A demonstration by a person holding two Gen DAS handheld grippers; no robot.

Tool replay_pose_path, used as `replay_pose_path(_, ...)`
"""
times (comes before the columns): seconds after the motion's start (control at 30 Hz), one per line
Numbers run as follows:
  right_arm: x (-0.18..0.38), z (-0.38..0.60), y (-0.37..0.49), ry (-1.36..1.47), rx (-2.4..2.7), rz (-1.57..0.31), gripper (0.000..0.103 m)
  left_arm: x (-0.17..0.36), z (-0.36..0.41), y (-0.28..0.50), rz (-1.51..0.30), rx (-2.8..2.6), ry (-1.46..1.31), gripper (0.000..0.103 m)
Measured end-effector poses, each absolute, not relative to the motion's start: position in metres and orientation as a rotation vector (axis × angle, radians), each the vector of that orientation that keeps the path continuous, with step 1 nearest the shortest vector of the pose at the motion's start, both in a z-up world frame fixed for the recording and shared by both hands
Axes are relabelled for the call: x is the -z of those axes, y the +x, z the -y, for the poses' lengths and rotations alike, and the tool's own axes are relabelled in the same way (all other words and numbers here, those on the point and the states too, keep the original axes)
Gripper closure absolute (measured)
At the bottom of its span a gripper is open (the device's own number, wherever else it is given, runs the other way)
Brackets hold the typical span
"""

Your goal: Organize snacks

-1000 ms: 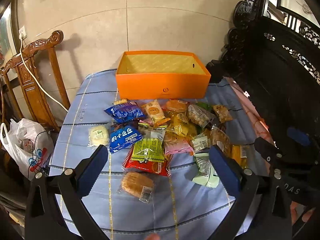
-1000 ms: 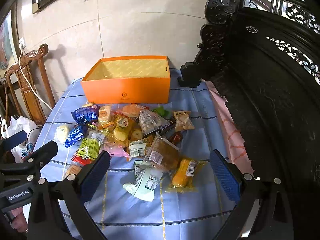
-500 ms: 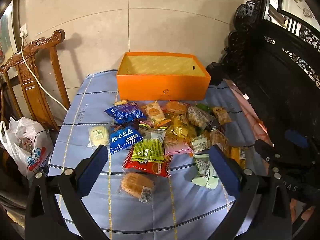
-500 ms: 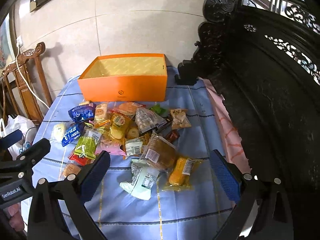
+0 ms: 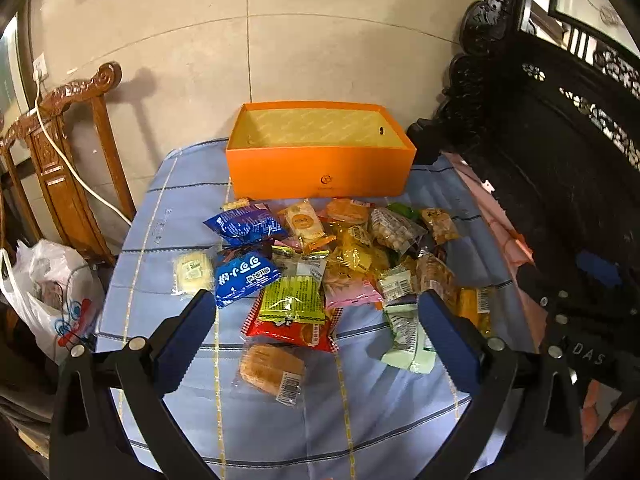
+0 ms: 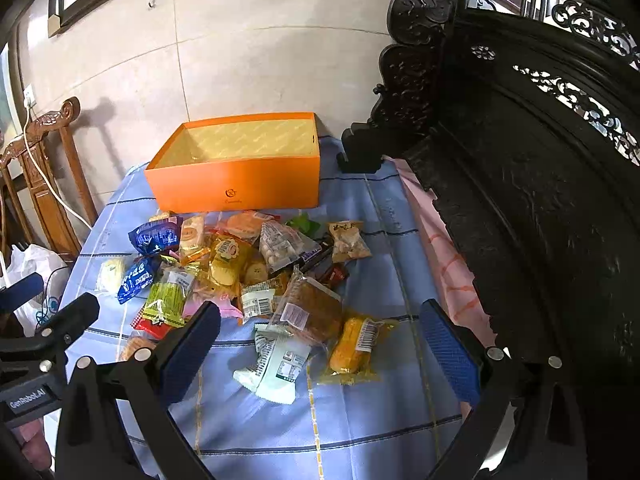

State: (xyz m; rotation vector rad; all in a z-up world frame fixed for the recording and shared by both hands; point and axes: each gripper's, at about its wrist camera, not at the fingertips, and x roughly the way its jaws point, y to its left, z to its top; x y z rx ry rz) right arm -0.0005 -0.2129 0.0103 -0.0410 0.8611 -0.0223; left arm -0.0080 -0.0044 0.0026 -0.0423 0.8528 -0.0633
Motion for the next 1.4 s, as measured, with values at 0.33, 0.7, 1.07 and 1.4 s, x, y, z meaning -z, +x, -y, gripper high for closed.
replay_pose_path(0.33,-0.008,0.214,0.003,-0.037,0.024,-0.873,0.004,0.003,-0.002,-0.004,-0.895,0.068,-0.102,0.004)
replay_pose_path(0.7,-0.008,0.216,0.001,-0.025,0.02,-0.873,0.004,0.0,0.001,-0.007,-0.873,0.085,-0.09,0.004)
replay_pose_path(1.07,-0.01,0.229,0.001,0.014,0.056,-0.871,0.004,0.007,-0.008,-0.003,-0.892,0.055,-0.093,0.004)
replay_pose_path(1.4,-0.002,0.239,0.007,0.07,0.049,-0.912,0.004,0.011,-0.008,-0.002,-0.882,0.032,-0.038,0.004)
